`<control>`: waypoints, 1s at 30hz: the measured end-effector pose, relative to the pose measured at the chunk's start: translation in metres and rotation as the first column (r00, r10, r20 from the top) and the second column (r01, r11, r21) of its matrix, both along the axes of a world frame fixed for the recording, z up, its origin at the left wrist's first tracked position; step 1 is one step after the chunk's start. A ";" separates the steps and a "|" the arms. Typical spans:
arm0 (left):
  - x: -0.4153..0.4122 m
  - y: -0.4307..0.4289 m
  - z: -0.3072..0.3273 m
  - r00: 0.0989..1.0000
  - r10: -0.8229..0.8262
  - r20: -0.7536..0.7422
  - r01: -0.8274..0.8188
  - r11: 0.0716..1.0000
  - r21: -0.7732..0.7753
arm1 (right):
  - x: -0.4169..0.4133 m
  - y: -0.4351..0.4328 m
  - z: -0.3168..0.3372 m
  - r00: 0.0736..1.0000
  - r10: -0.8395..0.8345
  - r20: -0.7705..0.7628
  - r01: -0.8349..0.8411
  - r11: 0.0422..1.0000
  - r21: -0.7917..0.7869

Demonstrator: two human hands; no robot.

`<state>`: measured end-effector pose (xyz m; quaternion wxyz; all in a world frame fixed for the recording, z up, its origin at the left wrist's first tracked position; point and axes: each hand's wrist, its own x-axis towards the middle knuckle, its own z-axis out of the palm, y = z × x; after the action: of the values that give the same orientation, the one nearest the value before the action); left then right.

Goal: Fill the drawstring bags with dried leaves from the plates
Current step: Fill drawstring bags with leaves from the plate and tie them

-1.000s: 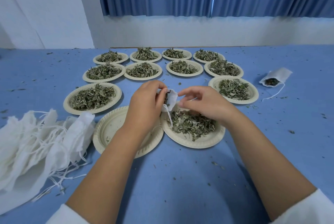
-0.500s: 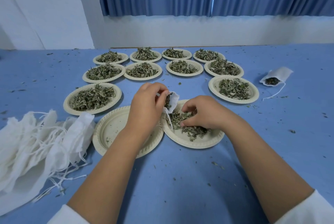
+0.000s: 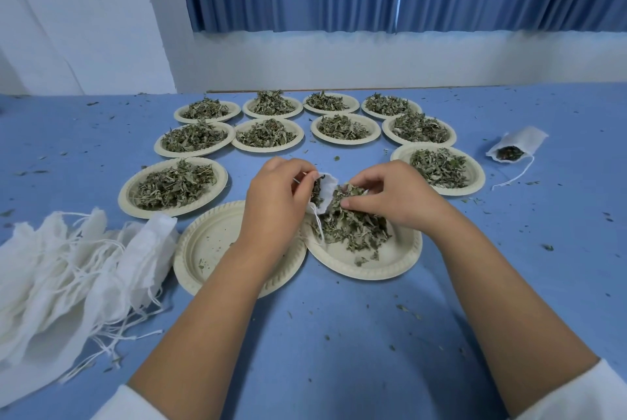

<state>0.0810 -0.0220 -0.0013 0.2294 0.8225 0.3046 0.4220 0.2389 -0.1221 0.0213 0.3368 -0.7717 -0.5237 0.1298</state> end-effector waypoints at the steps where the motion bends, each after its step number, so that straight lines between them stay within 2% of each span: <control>1: 0.000 0.000 0.000 1.000 0.002 0.002 -0.002 1.000 -0.001 | -0.001 0.000 0.000 1.000 -0.003 -0.012 0.003 1.000 0.006; 6: -0.001 0.000 0.001 0.999 0.024 0.041 -0.022 0.999 -0.030 | -0.003 -0.004 0.006 0.979 -0.016 -0.205 0.040 0.993 0.112; 13: 0.001 -0.003 0.002 0.996 0.021 0.083 -0.014 0.997 -0.079 | -0.007 -0.005 0.010 0.937 -0.029 -0.349 0.166 0.914 0.371; 18: 0.005 -0.007 0.004 0.987 0.012 0.161 0.026 0.972 -0.235 | -0.022 0.004 0.000 0.893 0.024 -0.449 0.216 0.853 0.475; 20: 0.005 -0.009 0.006 0.979 0.013 0.205 0.053 0.947 -0.316 | -0.027 0.008 -0.005 0.916 0.011 -0.402 0.204 0.849 0.487; 24: 0.004 -0.009 0.009 0.966 0.028 0.257 0.094 0.888 -0.450 | -0.032 0.009 -0.010 0.981 -0.049 -0.190 0.138 0.859 0.492; 28: 0.002 -0.008 0.010 0.964 0.038 0.263 0.094 0.878 -0.469 | -0.033 0.008 -0.011 0.994 -0.049 -0.100 0.094 0.852 0.515; 30: 0.002 -0.008 0.011 0.962 0.042 0.269 0.095 0.874 -0.476 | -0.033 0.009 -0.013 0.999 -0.054 0.003 0.046 0.870 0.491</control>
<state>0.0825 -0.0299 0.0094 0.4733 0.6771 0.3549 0.4376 0.2055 -0.1129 0.0080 0.5204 -0.6753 -0.5222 -0.0227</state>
